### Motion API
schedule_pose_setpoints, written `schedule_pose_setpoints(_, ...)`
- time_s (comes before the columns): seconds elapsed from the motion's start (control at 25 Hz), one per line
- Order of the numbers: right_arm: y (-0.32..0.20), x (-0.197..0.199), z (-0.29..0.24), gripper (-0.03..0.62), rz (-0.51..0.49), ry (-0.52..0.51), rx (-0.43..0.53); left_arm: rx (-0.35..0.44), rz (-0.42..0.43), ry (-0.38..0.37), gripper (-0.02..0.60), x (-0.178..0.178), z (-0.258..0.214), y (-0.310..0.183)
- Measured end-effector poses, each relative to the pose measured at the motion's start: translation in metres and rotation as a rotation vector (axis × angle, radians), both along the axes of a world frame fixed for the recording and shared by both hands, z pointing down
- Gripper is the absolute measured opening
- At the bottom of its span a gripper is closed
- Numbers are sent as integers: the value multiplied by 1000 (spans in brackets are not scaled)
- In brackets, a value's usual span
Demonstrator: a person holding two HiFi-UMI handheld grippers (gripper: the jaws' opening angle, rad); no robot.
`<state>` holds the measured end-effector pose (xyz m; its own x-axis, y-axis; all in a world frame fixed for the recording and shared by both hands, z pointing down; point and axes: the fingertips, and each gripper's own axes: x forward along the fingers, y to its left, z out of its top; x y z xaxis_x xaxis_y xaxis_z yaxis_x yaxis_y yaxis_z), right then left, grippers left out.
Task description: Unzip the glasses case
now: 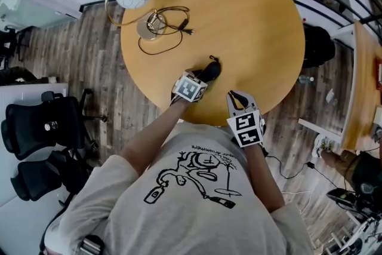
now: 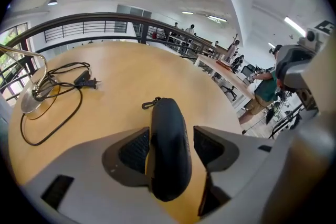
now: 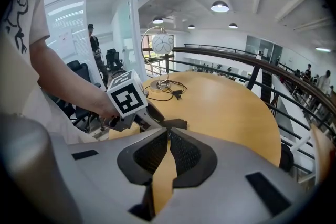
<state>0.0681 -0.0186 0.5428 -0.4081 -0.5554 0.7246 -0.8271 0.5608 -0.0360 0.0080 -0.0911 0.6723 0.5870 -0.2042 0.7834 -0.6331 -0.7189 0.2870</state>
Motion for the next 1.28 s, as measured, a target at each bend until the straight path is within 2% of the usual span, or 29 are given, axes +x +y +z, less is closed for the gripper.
schedule_pose_setpoints(0.16, -6, 0, -9, 25, 9, -34, 34, 50, -71, 36, 265, -15, -20, -4)
schedule_pose_setpoints(0.32, -15, -2, -26, 25, 23, -107, 100, 93, -121, 123, 256, -18, -61, 0)
schedule_pose_setpoints(0.4, -19, -5, -40, 25, 32, -165, 125, 120, -129, 191, 222, -15, -90, 5)
schedule_pose_setpoints(0.56, -21, -15, -73, 25, 50, -290, 169, 207, -138, 343, 95, -7, -162, 15)
schedule_pose_setpoints(0.76, -18, -28, -116, 25, 39, -388, 229, 304, -157, 461, 20, -6, -236, 26)
schedule_pose_setpoints(0.84, -17, -34, -128, 25, 24, -405, 249, 319, -182, 477, 14, -8, -250, 30)
schedule_pose_setpoints(1.04, -12, -41, -141, 23, 5, -436, 264, 385, -210, 445, 9, -10, -263, 43)
schedule_pose_setpoints(1.28, -7, -41, -148, 21, 10, -465, 312, 408, -185, 463, 9, -2, -266, 49)
